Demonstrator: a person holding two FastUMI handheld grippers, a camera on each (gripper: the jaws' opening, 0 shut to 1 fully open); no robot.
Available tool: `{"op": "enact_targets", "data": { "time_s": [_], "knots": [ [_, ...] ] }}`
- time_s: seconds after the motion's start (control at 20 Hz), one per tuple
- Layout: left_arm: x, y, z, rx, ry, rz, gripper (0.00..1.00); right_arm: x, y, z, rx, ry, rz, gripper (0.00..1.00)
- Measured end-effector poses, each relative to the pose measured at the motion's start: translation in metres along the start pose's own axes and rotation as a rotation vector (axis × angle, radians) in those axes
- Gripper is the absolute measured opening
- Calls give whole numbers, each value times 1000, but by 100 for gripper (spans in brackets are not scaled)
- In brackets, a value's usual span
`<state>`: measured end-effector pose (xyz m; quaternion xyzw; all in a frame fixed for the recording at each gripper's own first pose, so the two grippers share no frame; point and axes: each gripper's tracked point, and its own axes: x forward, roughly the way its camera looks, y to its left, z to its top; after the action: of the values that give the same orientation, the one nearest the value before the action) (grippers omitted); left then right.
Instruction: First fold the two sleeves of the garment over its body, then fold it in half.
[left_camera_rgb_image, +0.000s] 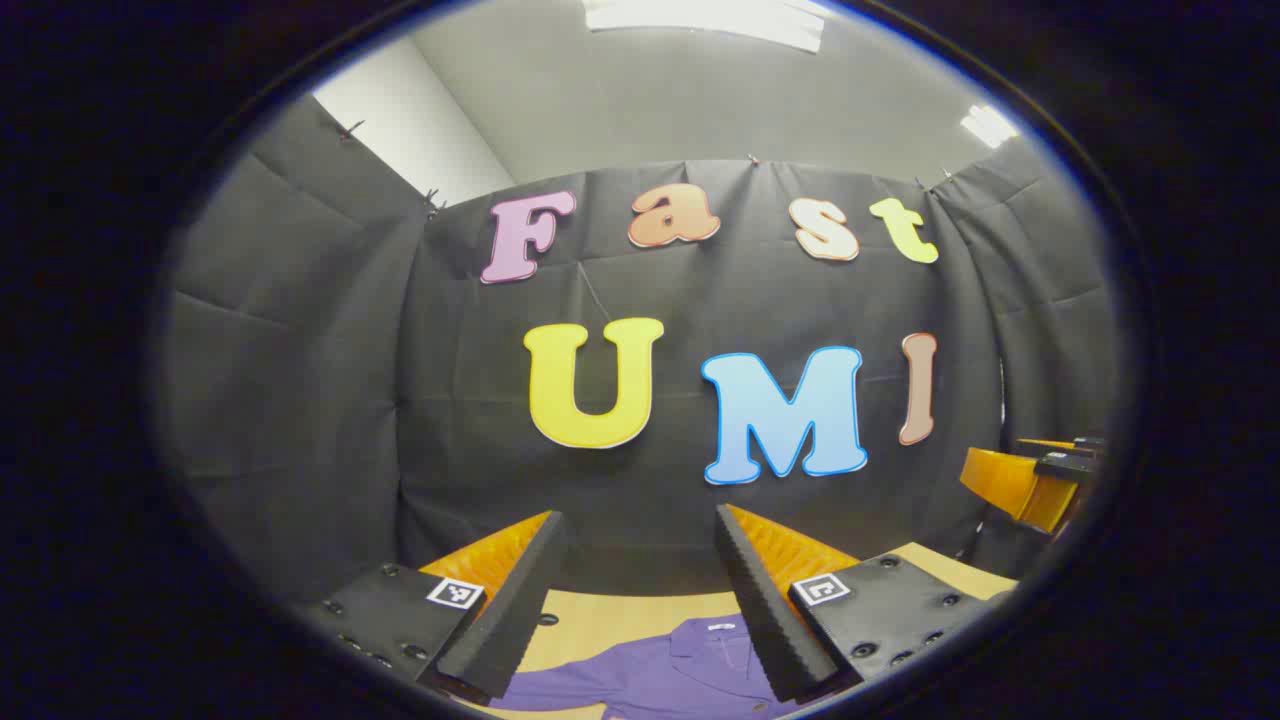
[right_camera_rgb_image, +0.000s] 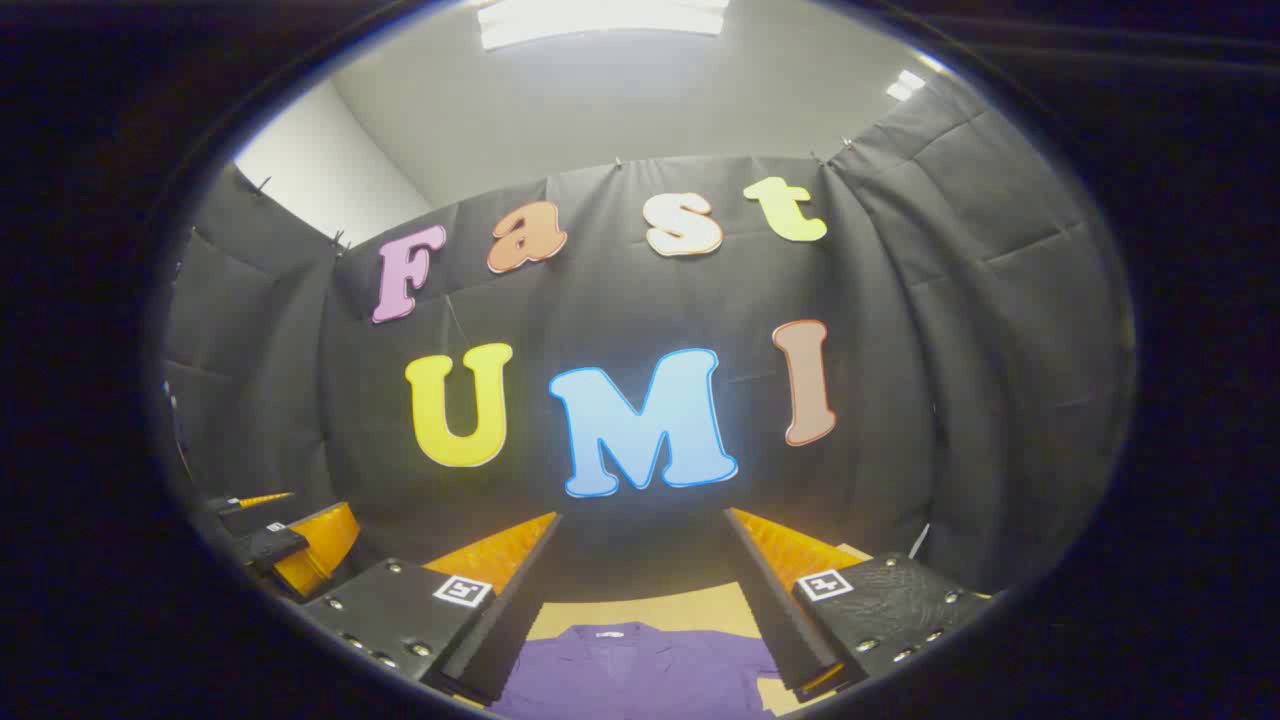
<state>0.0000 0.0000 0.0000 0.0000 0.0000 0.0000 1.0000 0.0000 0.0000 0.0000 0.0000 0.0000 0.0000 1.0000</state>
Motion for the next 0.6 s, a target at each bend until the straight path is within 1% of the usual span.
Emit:
{"op": "enact_targets", "data": {
  "time_s": [0.2,0.3,0.6],
  "knots": [
    [2,0,-12,-16,24,8,95,6,2,-8,-36,18,23,95],
    [3,-3,-18,-13,38,-15,95,10,2,-11,-46,23,28,95],
    [12,-23,-29,15,63,-36,95,18,-13,-26,-61,55,9,95]
  ]
}}
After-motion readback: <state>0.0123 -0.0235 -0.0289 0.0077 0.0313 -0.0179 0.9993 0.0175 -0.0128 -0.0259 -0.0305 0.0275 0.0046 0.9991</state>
